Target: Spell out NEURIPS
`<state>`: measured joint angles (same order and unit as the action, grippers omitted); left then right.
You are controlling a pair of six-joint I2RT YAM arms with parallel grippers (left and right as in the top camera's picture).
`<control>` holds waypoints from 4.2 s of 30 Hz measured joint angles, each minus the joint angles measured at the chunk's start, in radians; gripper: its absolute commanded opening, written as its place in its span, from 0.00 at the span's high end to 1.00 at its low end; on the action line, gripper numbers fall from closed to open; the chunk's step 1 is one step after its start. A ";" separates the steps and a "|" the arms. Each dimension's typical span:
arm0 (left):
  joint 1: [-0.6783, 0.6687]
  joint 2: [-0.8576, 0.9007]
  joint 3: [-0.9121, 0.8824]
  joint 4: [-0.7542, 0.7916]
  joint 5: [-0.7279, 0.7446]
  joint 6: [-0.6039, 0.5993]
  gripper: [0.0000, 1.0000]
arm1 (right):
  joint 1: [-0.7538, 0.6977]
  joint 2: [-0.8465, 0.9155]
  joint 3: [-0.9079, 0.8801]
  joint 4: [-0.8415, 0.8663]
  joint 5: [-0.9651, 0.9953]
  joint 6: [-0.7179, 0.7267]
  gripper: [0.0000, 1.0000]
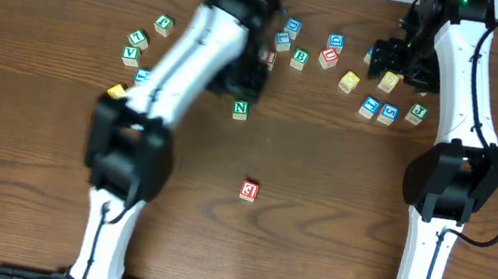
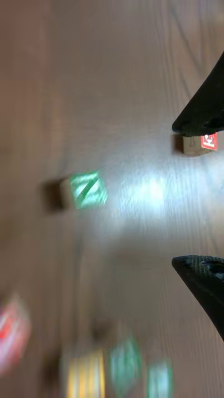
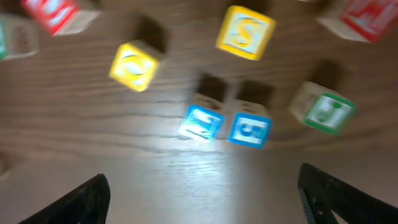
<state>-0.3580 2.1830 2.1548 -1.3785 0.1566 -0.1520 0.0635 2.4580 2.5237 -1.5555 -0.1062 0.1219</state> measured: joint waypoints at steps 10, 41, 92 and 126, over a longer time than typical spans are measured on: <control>0.261 -0.385 0.054 0.059 -0.010 0.000 0.39 | 0.173 0.000 0.000 -0.033 -0.102 -0.114 0.13; 0.573 -0.372 0.044 0.052 -0.030 0.000 0.39 | 0.749 -0.006 -0.360 -0.105 -0.061 -0.200 0.98; 0.573 -0.372 0.013 0.051 -0.059 0.000 0.39 | 0.737 -0.387 -1.107 0.468 -0.047 -0.185 0.99; 0.573 -0.372 0.013 0.037 -0.059 0.000 0.39 | 0.456 -0.387 -1.066 0.939 -0.003 -0.139 0.99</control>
<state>0.2153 1.8114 2.1677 -1.3415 0.0978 -0.1520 0.5194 2.0708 1.4578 -0.6163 -0.1093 -0.0174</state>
